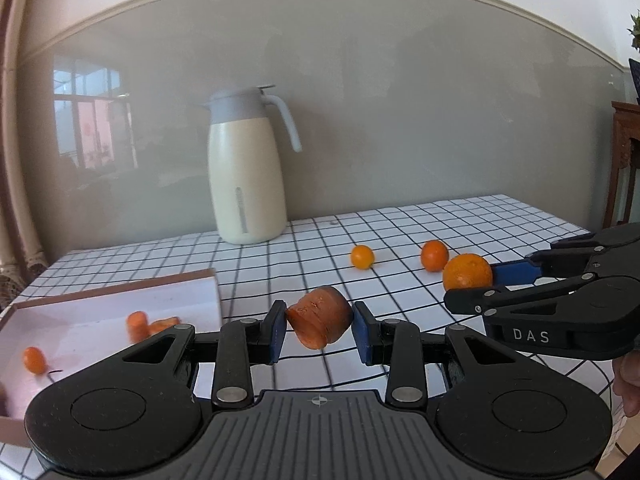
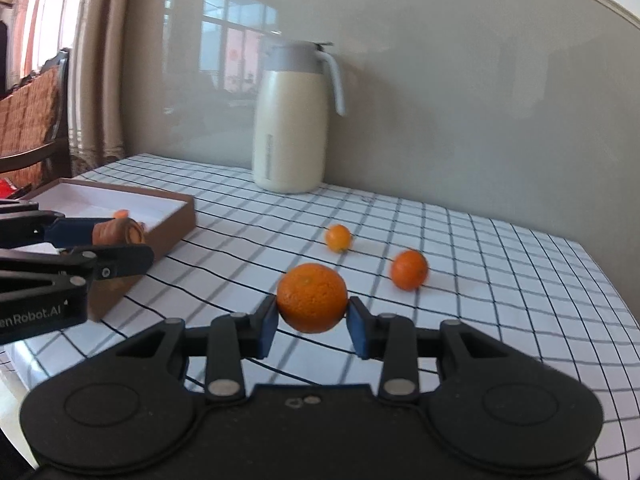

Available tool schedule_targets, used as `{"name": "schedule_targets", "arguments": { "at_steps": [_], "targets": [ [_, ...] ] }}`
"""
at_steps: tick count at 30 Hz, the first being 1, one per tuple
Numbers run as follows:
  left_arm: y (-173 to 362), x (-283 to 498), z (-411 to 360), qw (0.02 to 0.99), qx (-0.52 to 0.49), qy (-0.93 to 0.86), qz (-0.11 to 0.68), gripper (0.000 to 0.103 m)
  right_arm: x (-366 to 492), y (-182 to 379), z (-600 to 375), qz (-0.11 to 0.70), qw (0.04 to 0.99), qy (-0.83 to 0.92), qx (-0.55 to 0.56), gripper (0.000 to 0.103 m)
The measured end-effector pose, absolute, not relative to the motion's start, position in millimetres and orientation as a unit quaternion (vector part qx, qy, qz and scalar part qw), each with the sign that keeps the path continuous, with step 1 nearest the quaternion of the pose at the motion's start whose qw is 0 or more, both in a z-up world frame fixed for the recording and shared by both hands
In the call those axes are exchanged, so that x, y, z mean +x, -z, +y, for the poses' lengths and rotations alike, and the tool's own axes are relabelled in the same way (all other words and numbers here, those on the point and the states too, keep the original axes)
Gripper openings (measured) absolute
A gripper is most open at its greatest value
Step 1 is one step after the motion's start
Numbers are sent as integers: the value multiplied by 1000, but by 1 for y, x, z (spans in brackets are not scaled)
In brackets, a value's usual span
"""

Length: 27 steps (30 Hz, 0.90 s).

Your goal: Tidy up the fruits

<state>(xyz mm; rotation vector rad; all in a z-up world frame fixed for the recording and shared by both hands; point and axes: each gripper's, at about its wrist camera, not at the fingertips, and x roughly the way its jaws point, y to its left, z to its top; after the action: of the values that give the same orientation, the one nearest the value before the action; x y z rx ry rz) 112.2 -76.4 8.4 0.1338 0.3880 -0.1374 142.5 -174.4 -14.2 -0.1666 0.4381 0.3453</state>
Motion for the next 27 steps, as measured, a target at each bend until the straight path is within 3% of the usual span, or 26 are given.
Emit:
{"name": "schedule_targets", "arguments": {
  "at_steps": [27],
  "targets": [
    [-12,78,26,984,26,-29,175,35,111,-5,-76,140,939,-293,-112,29]
  ]
}}
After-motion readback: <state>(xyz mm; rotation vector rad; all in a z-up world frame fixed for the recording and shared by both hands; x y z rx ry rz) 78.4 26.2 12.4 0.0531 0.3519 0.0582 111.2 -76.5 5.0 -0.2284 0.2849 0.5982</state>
